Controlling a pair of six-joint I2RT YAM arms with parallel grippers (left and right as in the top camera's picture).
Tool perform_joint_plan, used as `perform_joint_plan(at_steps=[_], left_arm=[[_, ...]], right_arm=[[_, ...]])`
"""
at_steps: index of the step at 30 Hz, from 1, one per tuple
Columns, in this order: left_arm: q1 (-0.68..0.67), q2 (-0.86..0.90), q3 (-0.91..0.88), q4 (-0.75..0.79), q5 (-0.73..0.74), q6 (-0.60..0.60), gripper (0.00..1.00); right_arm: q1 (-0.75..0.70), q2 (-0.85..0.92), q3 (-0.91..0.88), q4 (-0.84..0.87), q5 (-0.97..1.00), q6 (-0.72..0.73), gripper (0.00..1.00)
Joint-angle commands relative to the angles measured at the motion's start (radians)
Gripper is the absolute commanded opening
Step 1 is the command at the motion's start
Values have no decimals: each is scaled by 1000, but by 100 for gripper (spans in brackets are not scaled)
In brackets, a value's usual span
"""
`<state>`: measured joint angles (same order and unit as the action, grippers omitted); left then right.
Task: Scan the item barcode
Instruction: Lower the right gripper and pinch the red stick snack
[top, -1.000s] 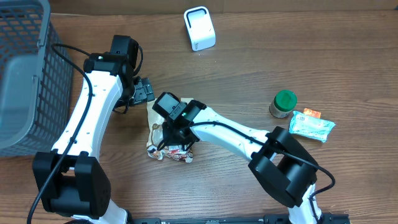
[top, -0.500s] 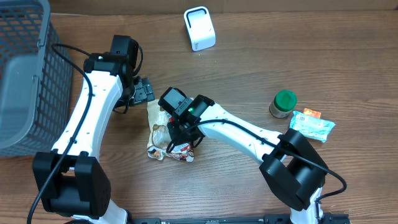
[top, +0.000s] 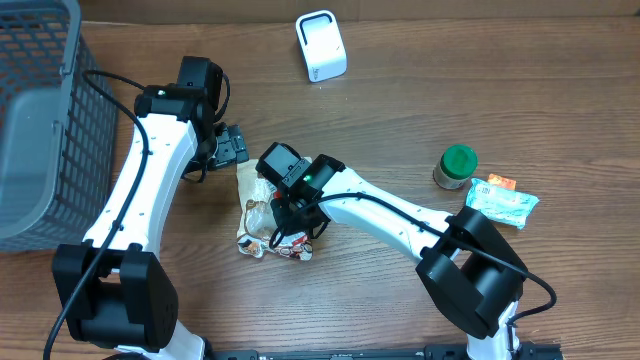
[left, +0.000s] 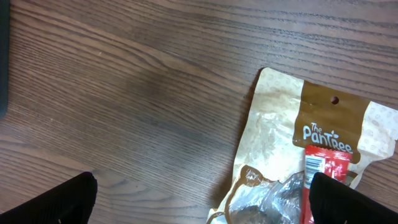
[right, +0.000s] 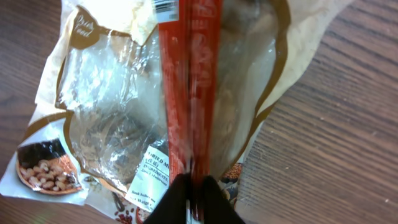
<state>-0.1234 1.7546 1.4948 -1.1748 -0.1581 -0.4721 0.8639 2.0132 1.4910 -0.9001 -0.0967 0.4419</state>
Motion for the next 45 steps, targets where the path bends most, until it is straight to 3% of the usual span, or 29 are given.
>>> perform_joint_plan(at_steps=[1, 6, 30, 31, 34, 37, 45], left_arm=[[-1, 2, 14, 2, -6, 1, 100], [-1, 1, 14, 2, -6, 1, 100], [-1, 2, 14, 2, -6, 0, 100], [-1, 2, 14, 2, -6, 1, 99], [-1, 2, 14, 2, -6, 0, 99], [-1, 2, 14, 2, -6, 0, 99], [-2, 2, 14, 2, -6, 0, 100]], right_arm=[[-2, -21, -9, 5, 10, -6, 19], [-1, -21, -10, 0, 10, -5, 32], [0, -21, -65, -4, 7, -2, 40], [0, -21, -74, 4, 6, -1, 39], [0, -21, -79, 3, 6, -2, 13], [0, -21, -78, 1, 6, -3, 4], [-27, -72, -54, -34, 17, -91, 4]])
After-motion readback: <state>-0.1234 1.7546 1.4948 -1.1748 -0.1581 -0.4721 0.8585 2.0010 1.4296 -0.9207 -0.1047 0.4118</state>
